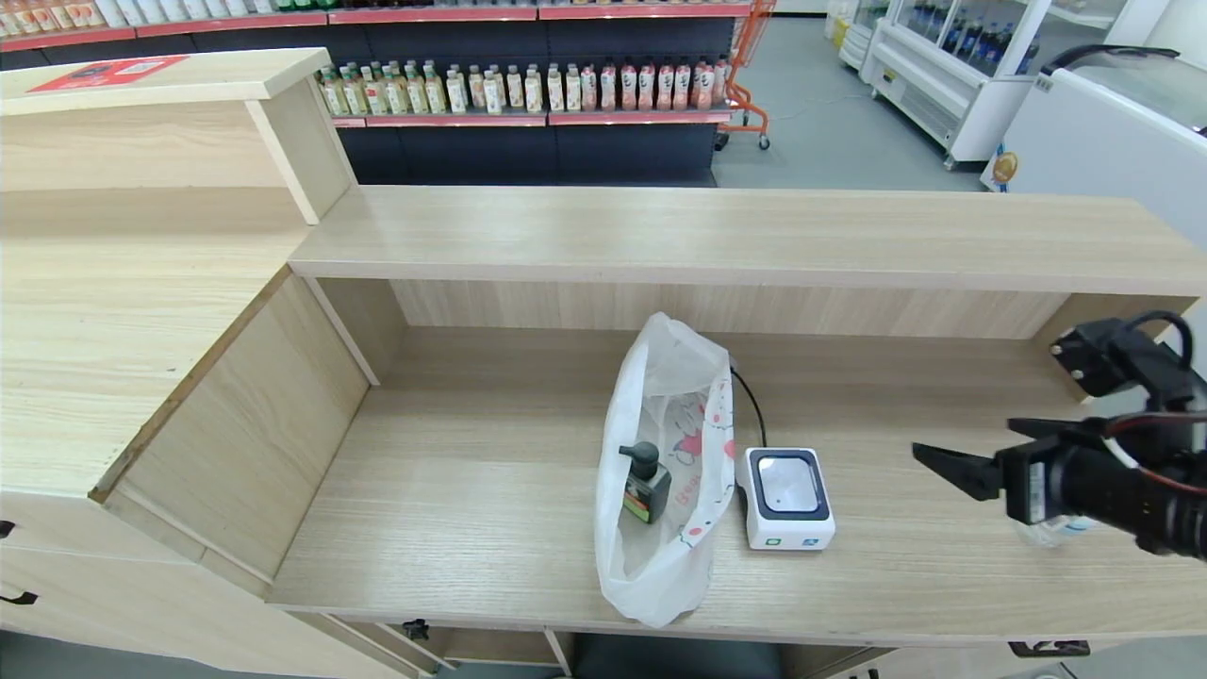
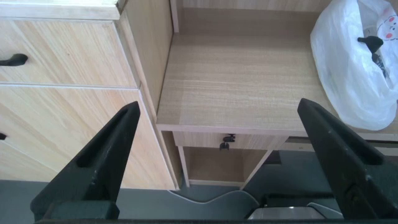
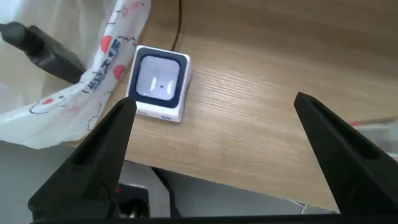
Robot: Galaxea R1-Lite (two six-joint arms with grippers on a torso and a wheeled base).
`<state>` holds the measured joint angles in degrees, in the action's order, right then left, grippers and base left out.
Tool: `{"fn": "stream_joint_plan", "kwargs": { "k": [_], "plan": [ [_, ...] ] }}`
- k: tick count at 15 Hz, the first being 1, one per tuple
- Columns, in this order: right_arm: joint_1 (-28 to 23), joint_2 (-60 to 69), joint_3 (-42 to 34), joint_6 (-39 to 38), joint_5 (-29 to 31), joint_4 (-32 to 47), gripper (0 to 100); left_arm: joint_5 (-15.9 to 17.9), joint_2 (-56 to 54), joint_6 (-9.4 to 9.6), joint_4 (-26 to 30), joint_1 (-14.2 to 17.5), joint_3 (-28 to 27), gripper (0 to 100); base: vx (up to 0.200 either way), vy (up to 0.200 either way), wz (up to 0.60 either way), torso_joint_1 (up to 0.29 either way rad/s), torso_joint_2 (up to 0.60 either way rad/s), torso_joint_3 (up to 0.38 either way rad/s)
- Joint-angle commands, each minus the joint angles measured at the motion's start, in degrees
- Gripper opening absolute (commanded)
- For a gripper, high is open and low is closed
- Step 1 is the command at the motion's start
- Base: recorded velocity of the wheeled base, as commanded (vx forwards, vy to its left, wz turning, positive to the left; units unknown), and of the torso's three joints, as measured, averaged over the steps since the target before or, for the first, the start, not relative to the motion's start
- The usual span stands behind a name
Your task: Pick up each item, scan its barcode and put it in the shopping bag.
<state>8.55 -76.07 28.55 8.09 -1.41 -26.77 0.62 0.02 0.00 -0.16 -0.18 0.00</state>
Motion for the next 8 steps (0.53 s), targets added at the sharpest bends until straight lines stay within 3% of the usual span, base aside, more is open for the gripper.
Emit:
{"fn": "stream_joint_plan", "kwargs": {
  "k": [1, 4, 7, 8],
  "plan": [
    [-3.2, 12.3, -6.3, 1.4, 3.2, 0.9, 100, 0.0, 0.0, 0.0, 0.0, 0.0, 0.0, 100, 0.0, 0.0, 0.0, 0.0, 0.0, 0.0],
    [-6.3, 20.0, -12.9, 1.9, 3.2, 1.5, 100, 0.0, 0.1, 0.0, 0.0, 0.0, 0.0, 100, 0.0, 0.0, 0.0, 0.0, 0.0, 0.0],
    [-11.9, 23.2, -12.9, 1.9, 2.6, 7.0, 100, 0.0, 0.1, -0.18, 0.0, 0.0, 0.0, 100, 0.0, 0.0, 0.0, 0.0, 0.0, 0.0],
    [-12.5, 23.6, -13.0, 1.9, 2.6, 7.5, 100, 0.0, 0.1, -0.09, 0.0, 0.0, 0.0, 100, 0.0, -0.2, 0.0, 0.012, 0.0, 0.007]
  ]
}}
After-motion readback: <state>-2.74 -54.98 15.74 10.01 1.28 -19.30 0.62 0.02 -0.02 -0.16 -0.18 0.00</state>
